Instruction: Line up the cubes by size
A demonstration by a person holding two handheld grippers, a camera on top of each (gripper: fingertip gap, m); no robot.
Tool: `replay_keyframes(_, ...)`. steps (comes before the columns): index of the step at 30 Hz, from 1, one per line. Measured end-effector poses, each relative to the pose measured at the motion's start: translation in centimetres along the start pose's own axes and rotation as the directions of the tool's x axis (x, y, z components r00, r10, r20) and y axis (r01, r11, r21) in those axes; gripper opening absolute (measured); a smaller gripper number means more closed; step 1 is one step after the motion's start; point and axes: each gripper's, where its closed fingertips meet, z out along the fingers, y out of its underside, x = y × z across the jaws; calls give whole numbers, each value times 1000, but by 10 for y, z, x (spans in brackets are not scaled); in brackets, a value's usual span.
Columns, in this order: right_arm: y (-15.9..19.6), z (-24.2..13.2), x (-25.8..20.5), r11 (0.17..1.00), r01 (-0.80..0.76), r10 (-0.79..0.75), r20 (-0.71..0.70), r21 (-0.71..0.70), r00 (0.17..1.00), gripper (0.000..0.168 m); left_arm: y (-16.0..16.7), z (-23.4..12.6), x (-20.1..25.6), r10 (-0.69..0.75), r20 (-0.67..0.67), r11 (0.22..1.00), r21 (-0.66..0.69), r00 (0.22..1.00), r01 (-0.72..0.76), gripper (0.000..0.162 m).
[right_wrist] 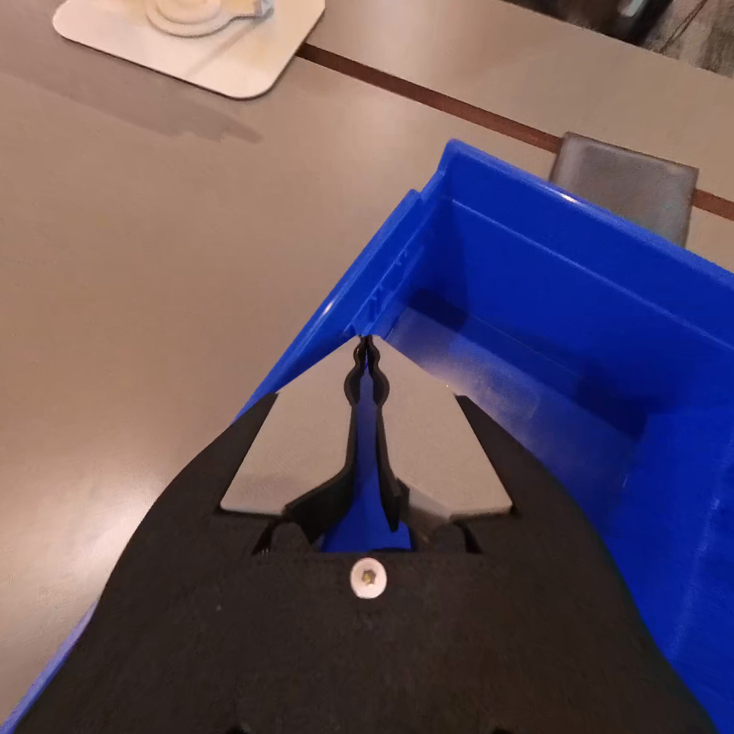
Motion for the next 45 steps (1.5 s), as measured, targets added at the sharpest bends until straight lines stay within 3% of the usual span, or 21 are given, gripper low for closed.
replay_keyframes(10, -32, 66, -83, 989, 147, -143, 242, 2, 960, 0, 1, 0, -1, -35, -16, 999, -4, 999, 35, 82)
replay_keyframes(14, -15, 60, -125, 970, 244, -223, 477, 20, 850, 0, 4, -6, 6, -89, -109, 996, -28, 990, 86, 83)
replay_keyframes(18, -7, 51, -139, 949, 305, -292, 592, 80, 751, 1, 12, -18, -5, -113, -99, 993, -49, 989, 109, 85)
replay_keyframes(22, -31, 60, -105, 945, 320, -313, 470, 66, 826, 15, 10, -30, -7, -146, -107, 987, -77, 984, 138, 88)
replay_keyframes(24, -57, 44, -86, 954, 285, -300, 339, 95, 892, 16, 0, -43, 0, -146, -129, 988, -69, 981, 138, 88)
replay_keyframes(26, -86, 8, -84, 959, 217, -257, 227, 184, 940, 27, -14, -58, 4, -109, -114, 993, -46, 987, 105, 89)
replay_keyframes(30, -113, -81, -181, 888, 92, -269, 346, 450, 899, 24, -36, -94, 0, -52, -38, 999, 8, 998, 53, 91)
replay_keyframes(34, -111, -116, -277, 788, 73, -352, 350, 611, 868, 17, -46, -131, -29, -66, 36, 998, 14, 997, 66, 93)
replay_keyframes(39, -98, -71, -346, 743, 209, -475, 281, 636, 834, 16, -35, -149, -117, -144, 193, 985, -61, 971, 158, 93)
replay_keyframes(43, -96, -31, -346, 755, 241, -475, 255, 610, 842, 22, -30, -122, -153, -327, 75, 925, -180, 942, 336, 97)
replay_keyframes(45, -94, -21, -339, 777, 224, -450, 271, 589, 851, 23, -10, -102, -160, -360, 56, 876, -324, 931, 358, 96)
